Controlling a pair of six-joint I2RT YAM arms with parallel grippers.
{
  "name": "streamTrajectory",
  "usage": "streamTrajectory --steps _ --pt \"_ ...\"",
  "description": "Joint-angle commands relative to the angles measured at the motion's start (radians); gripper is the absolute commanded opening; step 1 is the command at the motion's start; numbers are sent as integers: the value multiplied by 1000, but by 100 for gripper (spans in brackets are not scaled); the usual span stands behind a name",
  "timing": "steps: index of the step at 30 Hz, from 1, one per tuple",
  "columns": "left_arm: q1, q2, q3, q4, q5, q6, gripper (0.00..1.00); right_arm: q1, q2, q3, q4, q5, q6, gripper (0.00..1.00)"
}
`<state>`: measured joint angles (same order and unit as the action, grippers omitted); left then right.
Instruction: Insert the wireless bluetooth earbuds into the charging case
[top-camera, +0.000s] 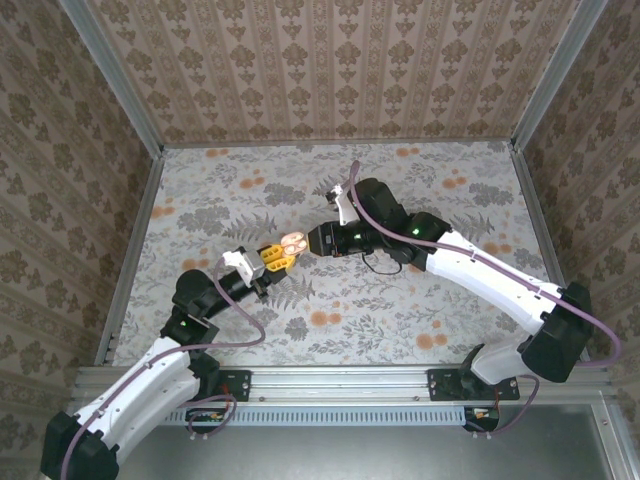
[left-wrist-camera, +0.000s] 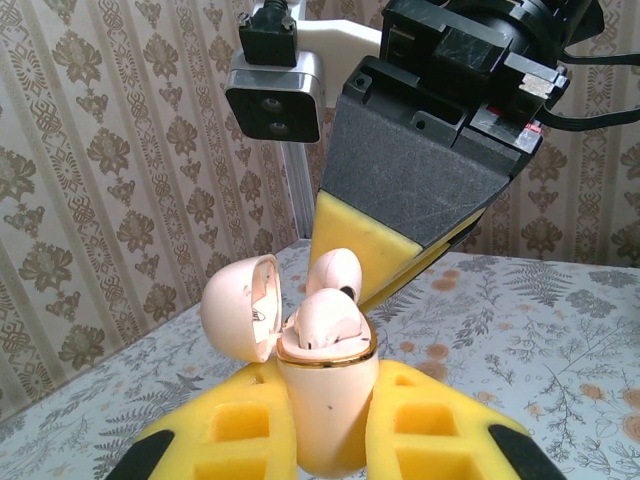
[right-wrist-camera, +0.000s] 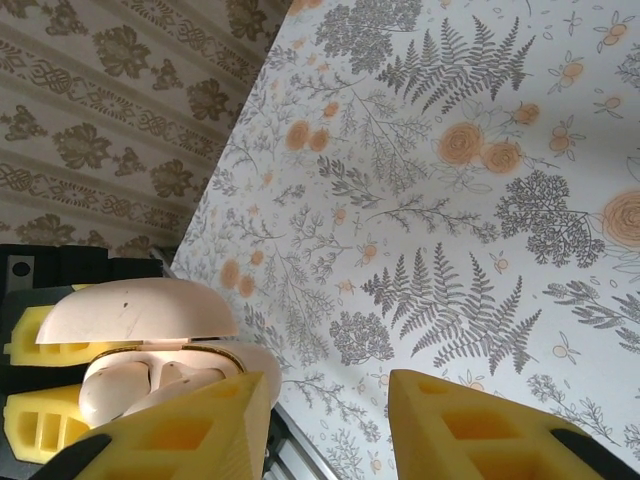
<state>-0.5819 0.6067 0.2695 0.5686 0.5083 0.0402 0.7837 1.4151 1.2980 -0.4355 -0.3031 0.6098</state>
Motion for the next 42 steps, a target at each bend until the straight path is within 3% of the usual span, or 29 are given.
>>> streamTrajectory --steps 1,7,13,26,42 --pt "1 -13 20 51 -5 -14 0 27 -53 -12 -69 10 -5 37" --pt "2 -13 23 51 5 -22 0 16 -131 -16 -95 79 -30 38" --pt "2 -4 28 51 17 -29 0 42 -163 28 -36 22 -70 36" --pt "2 15 32 73 45 -50 0 67 -39 146 -89 27 -146 30" --pt "2 -4 36 71 50 -62 0 48 -1 87 -70 42 -134 25"
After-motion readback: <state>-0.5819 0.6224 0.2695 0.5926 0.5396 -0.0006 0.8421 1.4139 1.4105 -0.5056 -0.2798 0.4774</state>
